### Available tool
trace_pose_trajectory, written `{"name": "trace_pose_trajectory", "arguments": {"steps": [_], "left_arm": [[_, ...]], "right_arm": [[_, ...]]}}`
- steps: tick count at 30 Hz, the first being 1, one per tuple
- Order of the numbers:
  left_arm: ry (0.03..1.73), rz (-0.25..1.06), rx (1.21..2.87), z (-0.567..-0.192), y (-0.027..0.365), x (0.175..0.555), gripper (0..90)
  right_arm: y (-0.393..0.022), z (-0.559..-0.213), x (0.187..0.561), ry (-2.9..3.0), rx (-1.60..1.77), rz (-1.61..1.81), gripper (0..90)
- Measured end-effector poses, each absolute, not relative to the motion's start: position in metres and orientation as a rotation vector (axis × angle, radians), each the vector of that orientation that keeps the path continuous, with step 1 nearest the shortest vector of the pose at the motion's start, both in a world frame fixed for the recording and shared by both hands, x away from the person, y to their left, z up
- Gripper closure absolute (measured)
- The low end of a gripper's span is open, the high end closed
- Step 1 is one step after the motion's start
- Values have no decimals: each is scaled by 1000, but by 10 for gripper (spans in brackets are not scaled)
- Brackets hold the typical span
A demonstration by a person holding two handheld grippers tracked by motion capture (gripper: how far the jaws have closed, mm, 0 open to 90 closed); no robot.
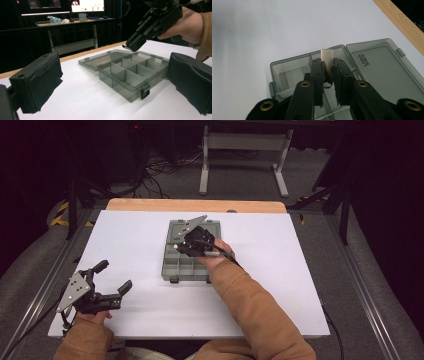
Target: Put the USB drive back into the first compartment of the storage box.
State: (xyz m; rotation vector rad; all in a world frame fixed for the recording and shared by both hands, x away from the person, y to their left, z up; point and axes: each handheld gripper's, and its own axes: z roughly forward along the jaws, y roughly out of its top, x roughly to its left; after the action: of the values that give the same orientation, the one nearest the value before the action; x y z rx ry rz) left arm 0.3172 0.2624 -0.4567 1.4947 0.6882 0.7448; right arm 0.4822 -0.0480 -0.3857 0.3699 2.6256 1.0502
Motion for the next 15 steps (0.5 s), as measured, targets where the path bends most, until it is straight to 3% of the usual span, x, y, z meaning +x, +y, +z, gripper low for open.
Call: {"name": "trace_pose_trajectory", "arguments": {"steps": [15], "left_arm": [[686, 743, 1496, -457, 263, 317, 10]], "right_arm": [[-33, -404, 498, 2636, 394, 1037, 788]]}}
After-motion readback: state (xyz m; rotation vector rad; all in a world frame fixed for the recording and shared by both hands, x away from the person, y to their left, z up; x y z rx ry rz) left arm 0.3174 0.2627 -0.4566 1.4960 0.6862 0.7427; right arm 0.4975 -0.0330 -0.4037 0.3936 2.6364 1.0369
